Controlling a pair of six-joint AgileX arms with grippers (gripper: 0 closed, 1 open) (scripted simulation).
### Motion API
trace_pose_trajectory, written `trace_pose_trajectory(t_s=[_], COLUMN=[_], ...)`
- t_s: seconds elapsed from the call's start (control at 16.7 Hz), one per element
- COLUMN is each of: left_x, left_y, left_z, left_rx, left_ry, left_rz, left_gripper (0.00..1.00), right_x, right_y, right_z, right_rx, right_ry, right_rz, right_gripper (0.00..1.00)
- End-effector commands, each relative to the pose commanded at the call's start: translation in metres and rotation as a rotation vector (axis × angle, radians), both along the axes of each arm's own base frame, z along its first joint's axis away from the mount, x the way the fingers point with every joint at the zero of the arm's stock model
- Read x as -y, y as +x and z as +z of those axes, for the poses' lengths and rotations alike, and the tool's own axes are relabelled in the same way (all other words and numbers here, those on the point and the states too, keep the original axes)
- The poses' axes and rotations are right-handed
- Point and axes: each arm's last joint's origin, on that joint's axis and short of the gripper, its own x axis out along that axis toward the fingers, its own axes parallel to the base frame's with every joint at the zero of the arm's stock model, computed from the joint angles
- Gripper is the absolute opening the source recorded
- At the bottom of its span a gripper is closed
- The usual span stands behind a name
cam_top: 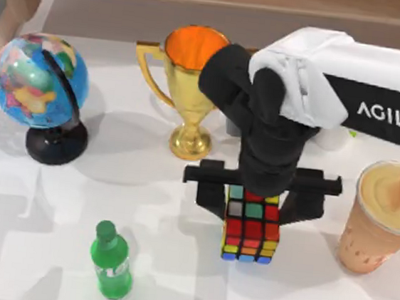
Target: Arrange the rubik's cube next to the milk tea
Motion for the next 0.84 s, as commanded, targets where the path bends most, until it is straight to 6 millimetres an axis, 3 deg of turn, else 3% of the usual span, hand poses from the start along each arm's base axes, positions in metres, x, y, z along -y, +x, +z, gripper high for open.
trace_pose_trajectory(t_s=[0.48, 0.84], left_x=[0.0000, 0.0000], left_y=[0.0000, 0.0000], left_z=[0.0000, 0.0000], left_rx=[0.000, 0.000], left_ry=[0.000, 0.000], left_rz=[0.000, 0.000], left_gripper=[1.00, 1.00], right_x=[0.0000, 0.0000], right_y=[0.0000, 0.0000], right_z=[0.0000, 0.0000], right_rx=[0.000, 0.000], right_ry=[0.000, 0.000], right_rz=[0.000, 0.000], right_gripper=[0.98, 1.00])
